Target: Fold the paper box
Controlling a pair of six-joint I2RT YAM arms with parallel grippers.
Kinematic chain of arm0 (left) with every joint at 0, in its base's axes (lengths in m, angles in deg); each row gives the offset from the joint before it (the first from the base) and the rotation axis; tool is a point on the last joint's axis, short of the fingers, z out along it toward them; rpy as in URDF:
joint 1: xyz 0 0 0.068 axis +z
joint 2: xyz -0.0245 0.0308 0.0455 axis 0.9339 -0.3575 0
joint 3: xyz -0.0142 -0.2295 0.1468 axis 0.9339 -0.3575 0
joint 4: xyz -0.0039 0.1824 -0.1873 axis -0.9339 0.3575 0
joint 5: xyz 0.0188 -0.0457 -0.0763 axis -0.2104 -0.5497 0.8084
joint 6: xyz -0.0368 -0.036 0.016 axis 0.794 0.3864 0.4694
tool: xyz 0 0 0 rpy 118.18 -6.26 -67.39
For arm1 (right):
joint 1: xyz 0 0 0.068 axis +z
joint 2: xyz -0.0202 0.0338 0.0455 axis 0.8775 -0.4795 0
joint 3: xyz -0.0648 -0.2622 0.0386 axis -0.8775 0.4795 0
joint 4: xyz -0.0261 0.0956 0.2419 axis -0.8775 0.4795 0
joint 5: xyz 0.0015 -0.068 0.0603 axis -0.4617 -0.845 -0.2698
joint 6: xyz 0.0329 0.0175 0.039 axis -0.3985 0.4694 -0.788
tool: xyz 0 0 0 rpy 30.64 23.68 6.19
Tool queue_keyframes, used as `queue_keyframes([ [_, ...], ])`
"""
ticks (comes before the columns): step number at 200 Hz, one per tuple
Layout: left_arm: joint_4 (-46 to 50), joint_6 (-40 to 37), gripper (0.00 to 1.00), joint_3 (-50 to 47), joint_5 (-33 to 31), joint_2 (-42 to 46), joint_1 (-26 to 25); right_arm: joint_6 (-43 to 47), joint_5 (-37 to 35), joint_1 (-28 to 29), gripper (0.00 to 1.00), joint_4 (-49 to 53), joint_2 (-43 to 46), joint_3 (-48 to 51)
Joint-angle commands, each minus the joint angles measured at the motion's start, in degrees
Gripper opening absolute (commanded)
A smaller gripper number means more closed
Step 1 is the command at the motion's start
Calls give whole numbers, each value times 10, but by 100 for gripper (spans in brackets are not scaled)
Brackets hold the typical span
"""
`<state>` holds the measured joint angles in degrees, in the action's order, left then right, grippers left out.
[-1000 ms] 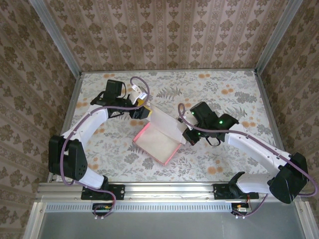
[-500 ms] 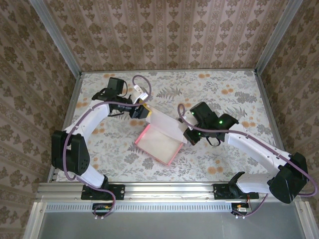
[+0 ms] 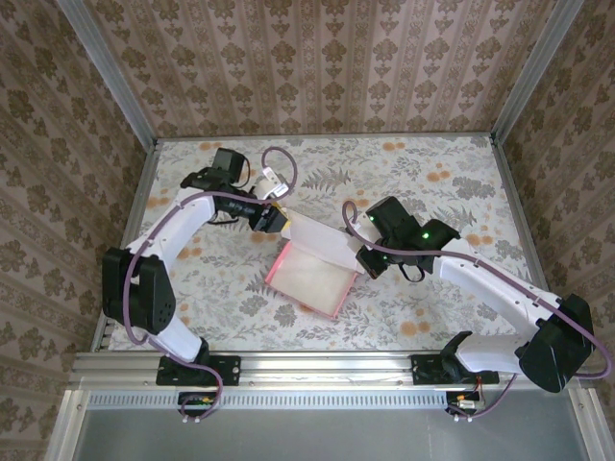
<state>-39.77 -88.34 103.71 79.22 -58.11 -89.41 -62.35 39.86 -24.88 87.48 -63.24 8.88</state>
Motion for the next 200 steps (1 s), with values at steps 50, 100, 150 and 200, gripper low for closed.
queue_keyframes([
  [50,70,-33,29,37,-49,-24,-22,4,-19,-2,0,9,-1,-18],
  [100,84,-34,23,46,-78,-26,-28,4,-23,-2,0,10,-5,-18],
  [150,107,-37,20,61,-102,-37,-35,4,-30,-2,0,10,-6,-18],
  [200,108,-31,8,65,-109,-44,-46,-9,-30,-2,0,0,-5,-15],
])
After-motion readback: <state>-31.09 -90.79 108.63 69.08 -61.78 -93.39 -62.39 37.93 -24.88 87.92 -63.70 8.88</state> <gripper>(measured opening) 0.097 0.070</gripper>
